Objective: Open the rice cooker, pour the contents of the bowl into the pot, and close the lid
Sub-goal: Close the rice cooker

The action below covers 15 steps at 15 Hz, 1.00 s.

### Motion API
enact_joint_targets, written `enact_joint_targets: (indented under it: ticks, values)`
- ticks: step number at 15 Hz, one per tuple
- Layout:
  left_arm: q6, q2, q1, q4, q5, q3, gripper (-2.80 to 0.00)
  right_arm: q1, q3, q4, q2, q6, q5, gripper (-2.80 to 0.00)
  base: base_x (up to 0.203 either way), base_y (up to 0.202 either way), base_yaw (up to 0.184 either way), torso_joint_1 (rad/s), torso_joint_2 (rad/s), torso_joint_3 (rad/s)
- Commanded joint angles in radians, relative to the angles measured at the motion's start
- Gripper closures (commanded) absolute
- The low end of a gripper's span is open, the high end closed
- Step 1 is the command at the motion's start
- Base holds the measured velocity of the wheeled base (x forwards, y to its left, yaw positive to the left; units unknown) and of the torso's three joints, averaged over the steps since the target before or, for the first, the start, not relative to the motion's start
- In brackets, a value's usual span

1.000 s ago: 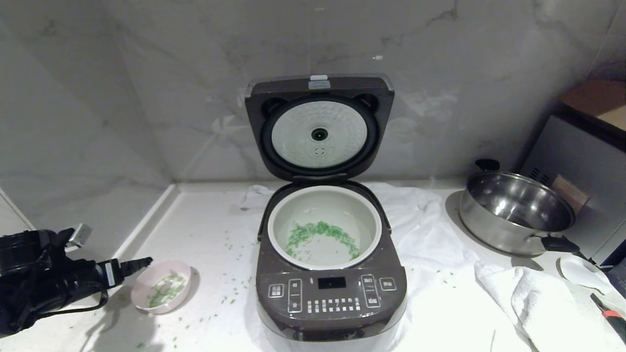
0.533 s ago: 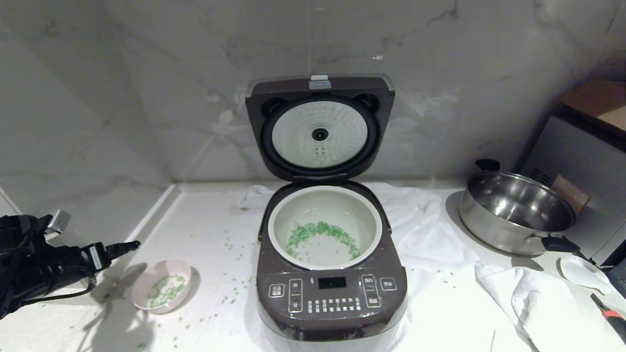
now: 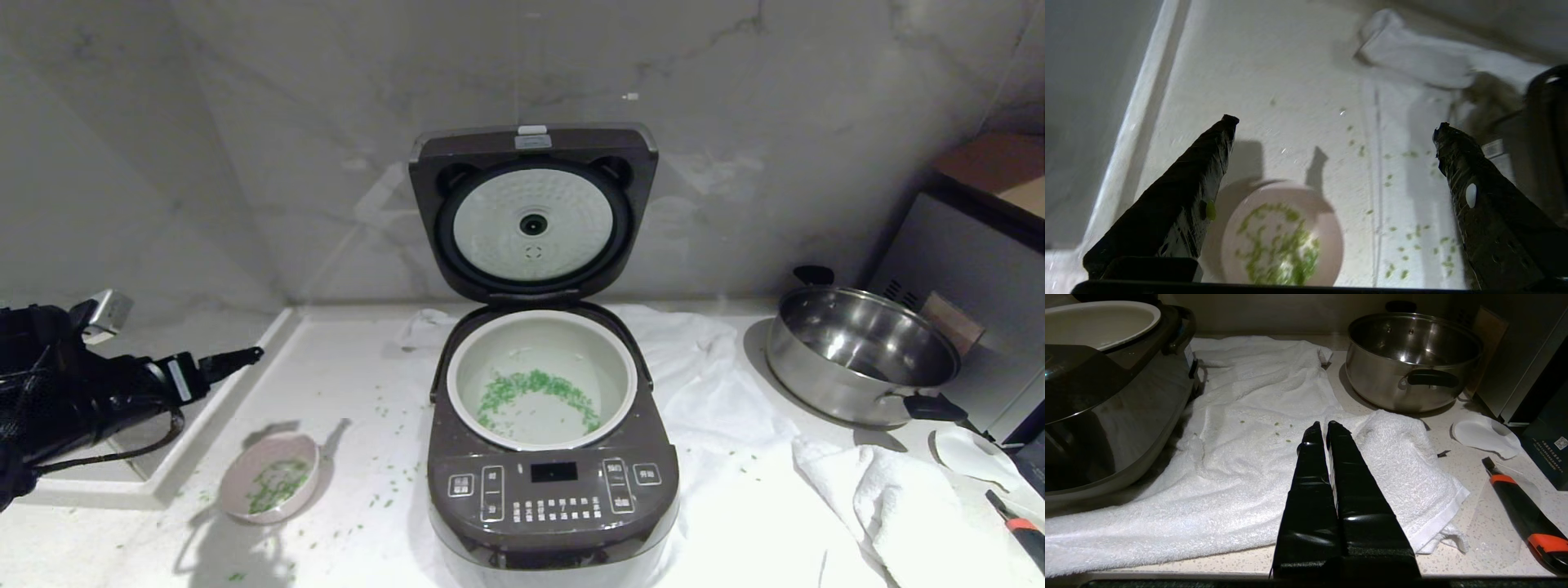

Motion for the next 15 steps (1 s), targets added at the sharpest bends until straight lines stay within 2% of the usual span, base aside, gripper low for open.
enact_joint_targets:
  ticks: [1, 3, 4, 7, 10, 12, 15]
  values:
    - [-0.009, -0.014, -0.028, -0.005, -0.001, -0.053, -2.80, 0.000, 0.000, 0.000, -0.001, 0.000, 0.000, 0.00, 0.000, 0.000, 0.000, 0.000, 0.00, 0.000]
    - [-0.026, -0.010, -0.052, 0.002, 0.000, -0.080, -2.80, 0.000, 0.000, 0.000, 0.000, 0.000, 0.000, 0.00, 0.000, 0.000, 0.000, 0.000, 0.00, 0.000]
    - [-0.029, -0.019, -0.070, 0.021, 0.008, -0.090, 0.00, 0.000, 0.000, 0.000, 0.000, 0.000, 0.000, 0.00, 0.000, 0.000, 0.000, 0.000, 0.00, 0.000]
    - [-0.029, -0.074, -0.098, 0.048, 0.039, -0.091, 0.00, 0.000, 0.000, 0.000, -0.001, 0.000, 0.000, 0.00, 0.000, 0.000, 0.000, 0.000, 0.00, 0.000]
    - [-0.027, -0.198, -0.097, 0.043, 0.025, -0.033, 0.00, 0.000, 0.000, 0.000, -0.001, 0.000, 0.000, 0.00, 0.000, 0.000, 0.000, 0.000, 0.00, 0.000]
    - [-0.027, -0.316, -0.100, 0.042, -0.016, 0.021, 0.00, 0.000, 0.000, 0.000, 0.000, 0.000, 0.000, 0.00, 0.000, 0.000, 0.000, 0.000, 0.00, 0.000]
    - [-0.028, -0.536, -0.100, 0.041, -0.135, 0.100, 0.00, 0.000, 0.000, 0.000, -0.001, 0.000, 0.000, 0.00, 0.000, 0.000, 0.000, 0.000, 0.00, 0.000]
